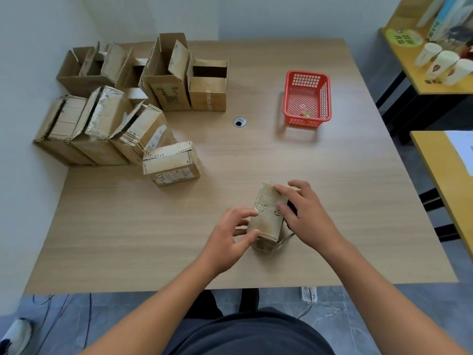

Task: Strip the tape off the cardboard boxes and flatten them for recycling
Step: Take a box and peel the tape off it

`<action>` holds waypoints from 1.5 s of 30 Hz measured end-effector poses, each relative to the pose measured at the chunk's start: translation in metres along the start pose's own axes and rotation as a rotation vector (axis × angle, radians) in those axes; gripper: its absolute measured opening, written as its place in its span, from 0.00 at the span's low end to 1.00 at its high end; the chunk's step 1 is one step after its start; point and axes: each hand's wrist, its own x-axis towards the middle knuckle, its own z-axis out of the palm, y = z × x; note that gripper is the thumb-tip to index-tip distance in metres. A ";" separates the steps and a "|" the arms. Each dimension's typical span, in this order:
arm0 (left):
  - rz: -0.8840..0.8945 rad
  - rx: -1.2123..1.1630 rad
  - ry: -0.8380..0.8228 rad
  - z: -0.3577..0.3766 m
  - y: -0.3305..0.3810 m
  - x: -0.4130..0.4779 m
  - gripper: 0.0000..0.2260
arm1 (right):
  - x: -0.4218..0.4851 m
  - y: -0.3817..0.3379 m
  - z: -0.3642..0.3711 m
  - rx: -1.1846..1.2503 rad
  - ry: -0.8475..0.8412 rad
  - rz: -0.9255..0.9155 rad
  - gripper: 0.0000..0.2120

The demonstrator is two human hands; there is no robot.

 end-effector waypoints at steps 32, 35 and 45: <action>-0.315 -0.386 0.017 0.028 0.019 0.012 0.04 | -0.033 0.039 -0.026 -0.158 -0.247 -0.161 0.51; -0.329 -0.385 0.070 0.028 0.018 0.016 0.03 | -0.033 0.037 -0.025 -0.152 -0.250 -0.156 0.51; -0.209 -0.321 -0.003 0.032 0.002 0.004 0.27 | -0.040 0.035 -0.019 -0.136 -0.127 -0.113 0.53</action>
